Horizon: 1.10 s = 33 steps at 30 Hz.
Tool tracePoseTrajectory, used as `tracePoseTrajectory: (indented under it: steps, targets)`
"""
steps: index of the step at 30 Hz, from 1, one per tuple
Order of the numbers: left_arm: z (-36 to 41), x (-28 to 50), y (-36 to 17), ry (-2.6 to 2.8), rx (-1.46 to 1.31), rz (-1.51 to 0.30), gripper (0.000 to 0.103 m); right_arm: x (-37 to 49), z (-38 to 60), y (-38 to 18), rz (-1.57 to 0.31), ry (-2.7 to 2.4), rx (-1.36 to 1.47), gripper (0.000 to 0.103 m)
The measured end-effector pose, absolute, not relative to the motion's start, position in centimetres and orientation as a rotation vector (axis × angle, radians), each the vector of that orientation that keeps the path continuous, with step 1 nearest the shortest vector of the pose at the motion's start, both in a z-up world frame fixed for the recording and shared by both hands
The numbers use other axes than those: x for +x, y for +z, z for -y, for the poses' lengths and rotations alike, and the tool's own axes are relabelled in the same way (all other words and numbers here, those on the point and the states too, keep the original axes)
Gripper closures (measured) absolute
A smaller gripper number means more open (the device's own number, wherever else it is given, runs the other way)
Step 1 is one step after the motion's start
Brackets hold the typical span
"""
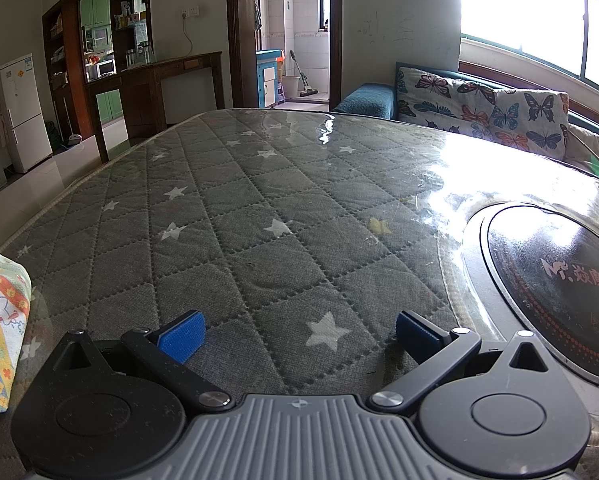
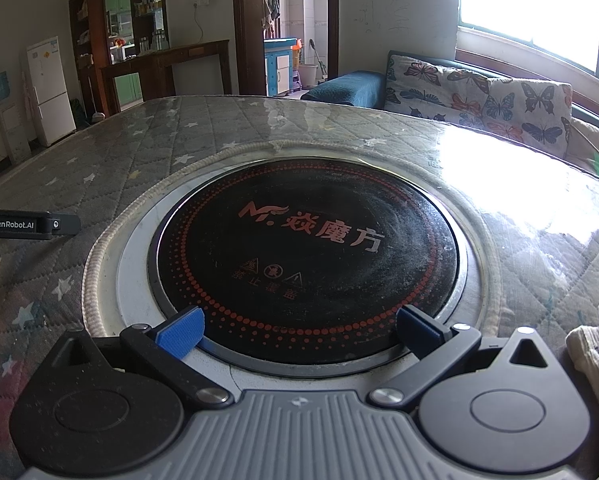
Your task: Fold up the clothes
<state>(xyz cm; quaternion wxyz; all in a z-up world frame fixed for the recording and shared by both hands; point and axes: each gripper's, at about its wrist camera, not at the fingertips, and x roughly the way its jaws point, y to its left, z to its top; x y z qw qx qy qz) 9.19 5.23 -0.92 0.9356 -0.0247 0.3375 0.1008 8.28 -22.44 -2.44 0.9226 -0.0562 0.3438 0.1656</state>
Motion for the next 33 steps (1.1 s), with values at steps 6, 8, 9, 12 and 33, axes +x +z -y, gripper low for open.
tracePoseTrajectory:
  steps: [6,8,9,12,33]
  targets:
    - [-5.2,9.2,-0.9,0.206,-0.05,-0.69,0.0,7.3,23.0,-2.1,-0.697,0.332,-0.147,0.0]
    - [-5.2,9.2,-0.9,0.206,-0.05,-0.69,0.0,6.9,23.4,-1.9,-0.696,0.323,-0.143,0.0]
    - [-5.2,9.2,-0.9,0.206,-0.05,-0.69,0.0,6.7,23.7,-1.8,-0.696,0.318,-0.141,0.0]
    - [-5.2,9.2,-0.9,0.206,-0.05,-0.69,0.0,6.1,24.6,-1.6,-0.694,0.293,-0.124,0.0]
    - [-5.3,9.2,-0.9,0.206,-0.05,-0.69,0.0,3.9,27.6,-2.4,-0.691,0.189,-0.086,0.0]
